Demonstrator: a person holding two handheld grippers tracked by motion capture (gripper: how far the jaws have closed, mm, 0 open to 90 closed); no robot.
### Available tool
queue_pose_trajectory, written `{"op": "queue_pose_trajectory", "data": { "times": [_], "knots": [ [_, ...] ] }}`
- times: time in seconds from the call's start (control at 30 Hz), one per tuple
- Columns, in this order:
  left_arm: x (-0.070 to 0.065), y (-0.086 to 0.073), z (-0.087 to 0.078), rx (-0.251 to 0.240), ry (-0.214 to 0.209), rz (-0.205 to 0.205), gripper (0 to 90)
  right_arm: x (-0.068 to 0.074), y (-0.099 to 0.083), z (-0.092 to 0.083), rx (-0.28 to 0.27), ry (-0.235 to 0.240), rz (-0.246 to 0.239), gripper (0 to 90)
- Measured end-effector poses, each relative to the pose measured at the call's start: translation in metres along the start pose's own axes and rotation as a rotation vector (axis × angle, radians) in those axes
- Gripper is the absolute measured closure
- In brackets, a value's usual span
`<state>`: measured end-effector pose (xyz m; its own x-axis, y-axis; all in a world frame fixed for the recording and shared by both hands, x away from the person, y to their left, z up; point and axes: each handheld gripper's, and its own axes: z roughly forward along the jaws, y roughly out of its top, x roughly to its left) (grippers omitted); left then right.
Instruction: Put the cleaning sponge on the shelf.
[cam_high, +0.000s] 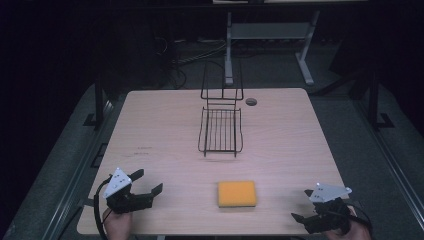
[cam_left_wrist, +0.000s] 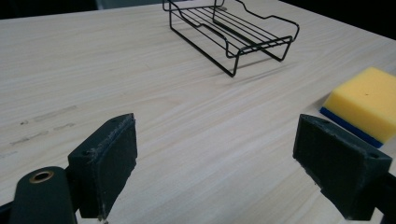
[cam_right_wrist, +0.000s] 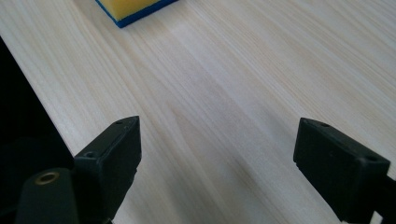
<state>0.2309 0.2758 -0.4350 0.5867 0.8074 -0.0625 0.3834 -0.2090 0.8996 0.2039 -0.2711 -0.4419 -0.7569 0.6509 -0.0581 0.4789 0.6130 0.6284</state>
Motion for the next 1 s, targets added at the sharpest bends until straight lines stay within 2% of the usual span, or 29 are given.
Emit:
{"op": "queue_pose_trajectory", "data": {
  "times": [0.07,0.23,0.7,1.0],
  "knots": [
    [0.000,0.000,0.000,0.003,-0.004,0.001,13.0,-0.002,-0.001,0.000,0.006,0.007,0.005,14.5],
    [0.001,-0.001,-0.001,0.005,-0.008,0.003,12.9,-0.005,0.003,0.002,0.027,0.032,-0.020,14.2],
    [0.002,-0.003,-0.008,-0.005,0.009,0.006,13.0,-0.006,0.050,0.000,0.088,0.092,-0.123,14.3],
    [0.003,-0.003,-0.008,-0.004,0.008,0.009,12.9,-0.007,0.064,0.007,0.125,0.125,-0.158,14.8]
  ]
}}
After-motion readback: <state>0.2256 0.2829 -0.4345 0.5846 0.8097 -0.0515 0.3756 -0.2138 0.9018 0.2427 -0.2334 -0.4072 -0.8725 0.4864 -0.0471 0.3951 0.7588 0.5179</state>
